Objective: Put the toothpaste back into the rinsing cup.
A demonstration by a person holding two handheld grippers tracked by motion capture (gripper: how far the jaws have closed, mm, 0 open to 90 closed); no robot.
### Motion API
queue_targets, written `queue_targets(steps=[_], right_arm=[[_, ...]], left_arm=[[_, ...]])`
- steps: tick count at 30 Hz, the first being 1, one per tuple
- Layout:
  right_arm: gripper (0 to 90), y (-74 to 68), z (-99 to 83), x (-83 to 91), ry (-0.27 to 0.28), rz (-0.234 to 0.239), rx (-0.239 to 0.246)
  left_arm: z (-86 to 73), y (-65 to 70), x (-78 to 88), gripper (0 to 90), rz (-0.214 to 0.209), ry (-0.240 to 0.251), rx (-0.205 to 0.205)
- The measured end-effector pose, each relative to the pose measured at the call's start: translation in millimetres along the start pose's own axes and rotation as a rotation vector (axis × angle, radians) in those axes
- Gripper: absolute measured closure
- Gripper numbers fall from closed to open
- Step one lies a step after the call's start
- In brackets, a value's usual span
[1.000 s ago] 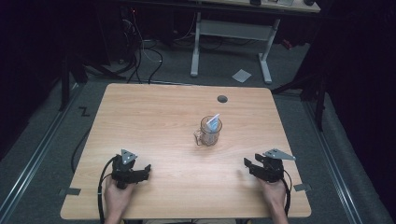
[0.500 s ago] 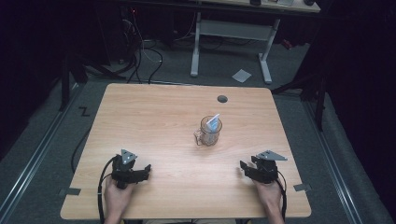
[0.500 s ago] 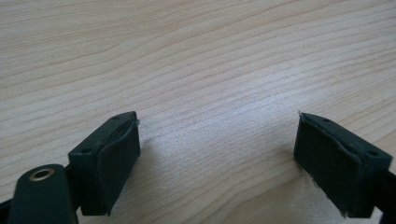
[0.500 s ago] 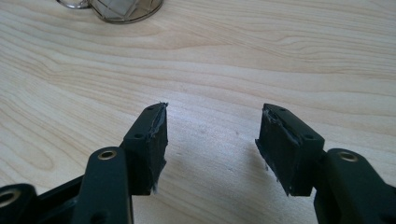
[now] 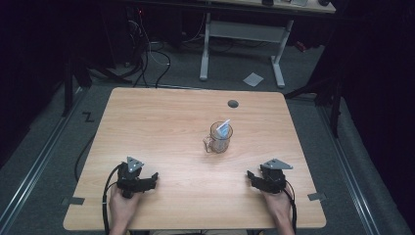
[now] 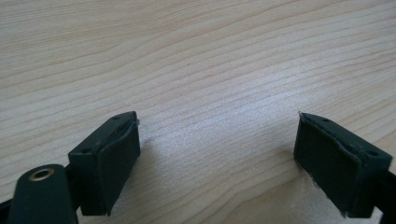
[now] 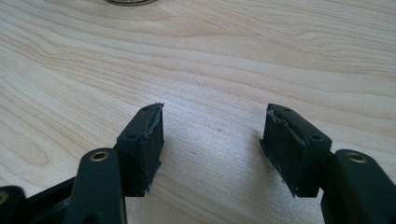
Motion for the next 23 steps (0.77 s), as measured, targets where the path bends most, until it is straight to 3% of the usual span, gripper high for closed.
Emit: queue_targets(steps=[23], right_arm=[[32.5,-4.6,-0.8,0.1,-0.007,0.014,0.016]], left_arm=[[-0.1,0.1,0.0,14.7,-0.001,0.000,-0.001]])
Point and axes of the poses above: each handheld gripper's, and its own axes: x roughly backward along the jaws, z roughly out of its top, y roughly to its right, the point moved 10 cm from there along -x, roughly forward along the jaws, and after that the axes turned 6 degrees about x, right-handed, at the moved point
